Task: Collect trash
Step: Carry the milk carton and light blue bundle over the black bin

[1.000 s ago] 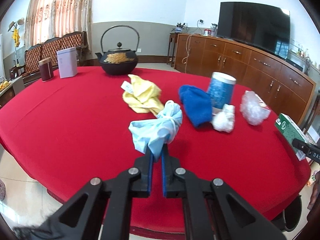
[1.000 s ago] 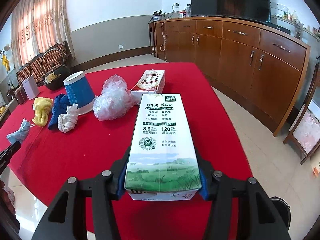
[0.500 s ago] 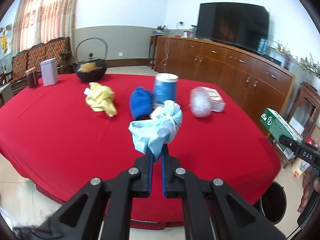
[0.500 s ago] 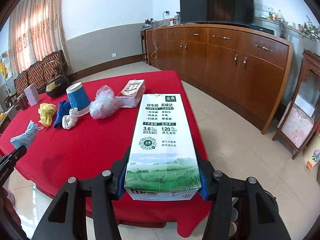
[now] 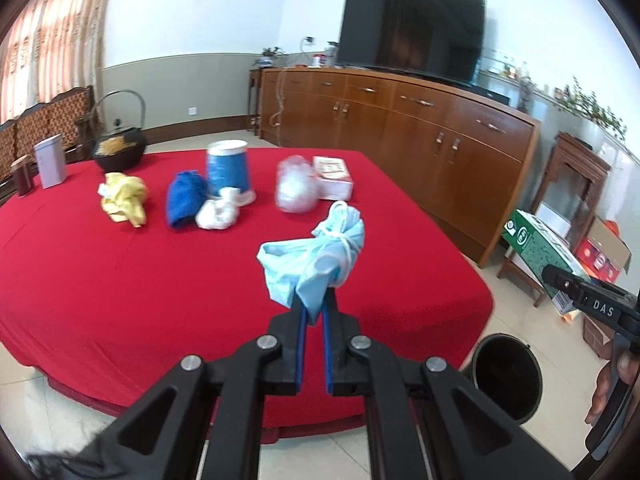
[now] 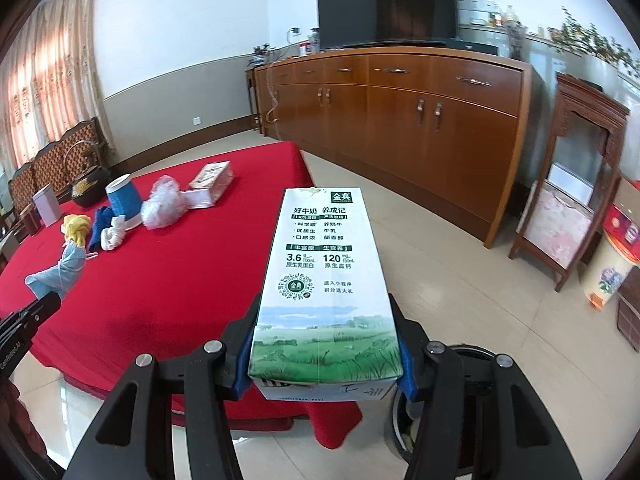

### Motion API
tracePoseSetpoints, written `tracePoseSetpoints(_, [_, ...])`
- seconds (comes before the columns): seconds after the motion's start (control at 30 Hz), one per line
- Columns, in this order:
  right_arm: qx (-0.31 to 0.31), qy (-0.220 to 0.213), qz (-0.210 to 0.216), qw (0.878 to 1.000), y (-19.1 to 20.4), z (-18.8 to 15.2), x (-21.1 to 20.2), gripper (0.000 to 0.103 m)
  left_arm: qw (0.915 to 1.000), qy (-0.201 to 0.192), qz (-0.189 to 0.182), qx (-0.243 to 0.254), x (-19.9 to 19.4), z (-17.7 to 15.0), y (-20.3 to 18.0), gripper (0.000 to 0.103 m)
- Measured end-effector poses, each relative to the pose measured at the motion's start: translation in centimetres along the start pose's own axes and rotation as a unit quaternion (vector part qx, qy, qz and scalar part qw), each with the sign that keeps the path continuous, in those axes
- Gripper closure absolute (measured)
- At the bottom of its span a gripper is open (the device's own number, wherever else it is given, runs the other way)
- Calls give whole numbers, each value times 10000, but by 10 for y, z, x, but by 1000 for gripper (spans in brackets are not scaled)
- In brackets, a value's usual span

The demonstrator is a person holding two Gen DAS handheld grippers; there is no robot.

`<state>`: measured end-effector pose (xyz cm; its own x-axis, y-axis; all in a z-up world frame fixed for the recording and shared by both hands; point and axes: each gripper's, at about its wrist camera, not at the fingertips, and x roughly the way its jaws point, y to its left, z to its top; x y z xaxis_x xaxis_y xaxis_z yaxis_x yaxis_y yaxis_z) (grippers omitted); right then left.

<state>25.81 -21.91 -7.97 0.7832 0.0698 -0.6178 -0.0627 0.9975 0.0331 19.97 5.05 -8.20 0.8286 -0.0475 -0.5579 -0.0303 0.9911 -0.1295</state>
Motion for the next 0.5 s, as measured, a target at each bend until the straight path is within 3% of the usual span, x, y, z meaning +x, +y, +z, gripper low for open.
tracePoseSetpoints(0.5, [397, 76, -460, 9981, -78, -29, -27, 46, 9965, 153, -645, 510, 11, -11, -80, 95])
